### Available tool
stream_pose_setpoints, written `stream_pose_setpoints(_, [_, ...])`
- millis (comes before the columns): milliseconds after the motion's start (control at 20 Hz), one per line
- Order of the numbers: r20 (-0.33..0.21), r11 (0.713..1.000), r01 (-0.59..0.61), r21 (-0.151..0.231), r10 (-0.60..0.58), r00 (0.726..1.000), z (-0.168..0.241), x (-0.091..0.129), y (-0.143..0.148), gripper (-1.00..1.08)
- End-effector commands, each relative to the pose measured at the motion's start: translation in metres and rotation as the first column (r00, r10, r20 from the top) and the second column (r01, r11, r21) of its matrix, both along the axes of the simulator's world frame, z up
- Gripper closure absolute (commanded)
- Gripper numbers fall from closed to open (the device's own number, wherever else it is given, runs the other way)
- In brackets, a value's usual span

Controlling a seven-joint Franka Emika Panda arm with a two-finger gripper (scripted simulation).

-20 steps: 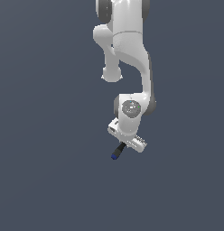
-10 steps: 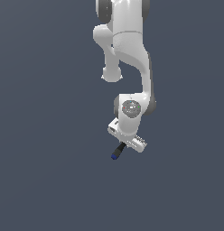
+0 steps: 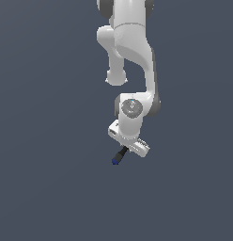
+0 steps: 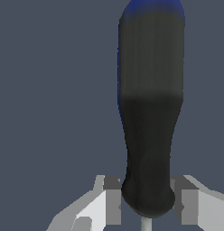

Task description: Pick up the object and move it to a goal position.

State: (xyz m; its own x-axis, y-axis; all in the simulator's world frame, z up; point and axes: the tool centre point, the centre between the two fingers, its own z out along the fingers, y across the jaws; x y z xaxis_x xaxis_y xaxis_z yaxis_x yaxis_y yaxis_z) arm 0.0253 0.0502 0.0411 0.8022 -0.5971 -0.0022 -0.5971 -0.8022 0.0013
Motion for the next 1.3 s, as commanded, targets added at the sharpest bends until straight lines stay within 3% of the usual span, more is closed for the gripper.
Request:
stream_pose_setpoints(0, [0.002, 1.0, 0.001, 0.0, -0.001, 1.0, 0.017, 0.001, -0.011, 1.08])
stream_pose_setpoints(1250, [0.002, 1.0, 0.002, 0.0, -0.002, 1.0, 0.258, 0.017, -0.177, 1.08])
